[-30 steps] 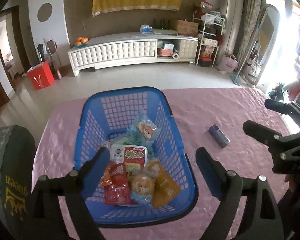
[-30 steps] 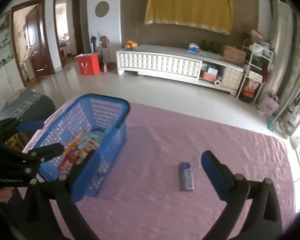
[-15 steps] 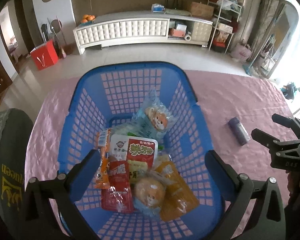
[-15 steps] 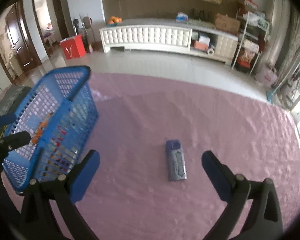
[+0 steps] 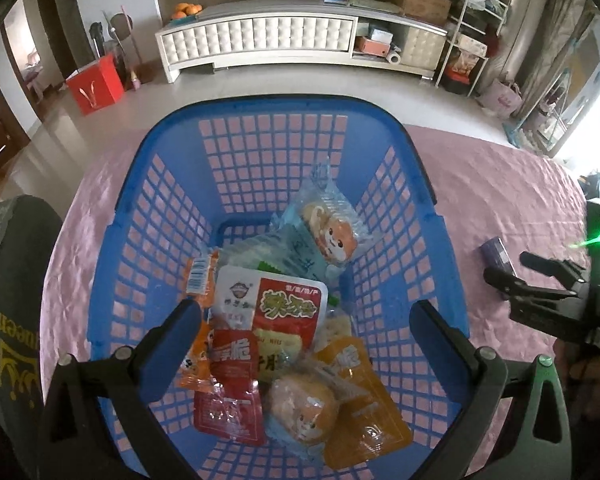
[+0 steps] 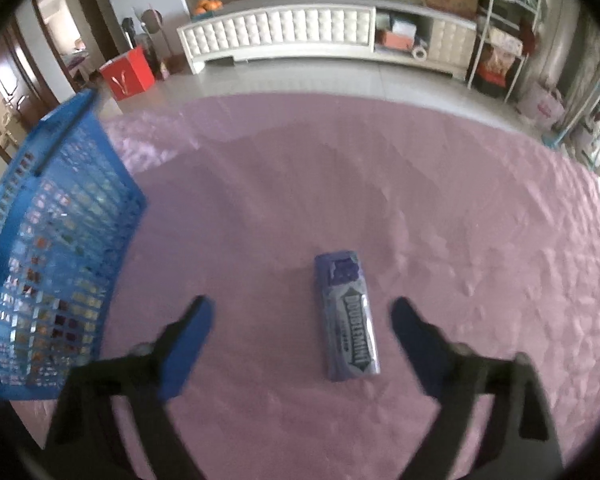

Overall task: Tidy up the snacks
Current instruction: 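Move the right tool over the blue gum box on the table, then grasp the blue Doublemint gum box with the right tool and lift it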

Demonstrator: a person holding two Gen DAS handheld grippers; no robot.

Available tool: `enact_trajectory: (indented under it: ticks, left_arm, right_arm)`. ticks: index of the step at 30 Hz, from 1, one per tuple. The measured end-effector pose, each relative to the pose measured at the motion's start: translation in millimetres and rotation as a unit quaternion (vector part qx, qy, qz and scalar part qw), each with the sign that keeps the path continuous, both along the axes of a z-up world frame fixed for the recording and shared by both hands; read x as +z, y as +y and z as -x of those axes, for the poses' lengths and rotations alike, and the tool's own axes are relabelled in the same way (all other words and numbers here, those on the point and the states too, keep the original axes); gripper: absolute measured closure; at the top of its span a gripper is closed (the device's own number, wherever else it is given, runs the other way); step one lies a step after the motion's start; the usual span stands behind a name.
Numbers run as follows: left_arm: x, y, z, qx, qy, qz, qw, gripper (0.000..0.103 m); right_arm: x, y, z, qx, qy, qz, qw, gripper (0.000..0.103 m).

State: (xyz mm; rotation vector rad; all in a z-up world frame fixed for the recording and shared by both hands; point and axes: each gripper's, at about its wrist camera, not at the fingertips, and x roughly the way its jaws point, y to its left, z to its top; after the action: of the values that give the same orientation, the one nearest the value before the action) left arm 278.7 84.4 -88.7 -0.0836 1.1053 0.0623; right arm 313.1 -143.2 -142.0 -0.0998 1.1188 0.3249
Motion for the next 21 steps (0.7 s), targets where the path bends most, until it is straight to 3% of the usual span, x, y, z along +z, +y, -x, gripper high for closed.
enact_trajectory:
  ticks: [4,9,14,16,21]
  left_arm:
    - [-1.7,0.7,-1.7,-0.001,0.003,0.000,1.0000,0.000]
    - [-2.4,2.6,-1.4,0.000,-0.002,0.000,1.0000,0.000]
    - [-0.6,1.9,1.8,0.000,-0.009,-0.002,1.0000,0.000]
    - [2.1,1.2,5.3,-0.003,-0.019,-0.006,0.9998,0.000]
    - [11.7,-2.1,13.4,-0.016,-0.032,-0.014,0.9993,0.000]
  right_arm:
    - [-11.3,-1.3,-3.1,-0.008,0.007,0.020,1.000,0.036]
    - [-14.5,-2.6,-1.8,0.005,0.003,0.050,0.999,0.067]
    - [-14.7,-2.0,5.6,0.018,-0.002,0.049,0.999,0.068]
    - [-10.7,-0.9,10.8,0.020,-0.007,0.026,0.999,0.068]
    - [22.2,11.8,27.3,0.053,-0.053,0.022,0.997,0.068]
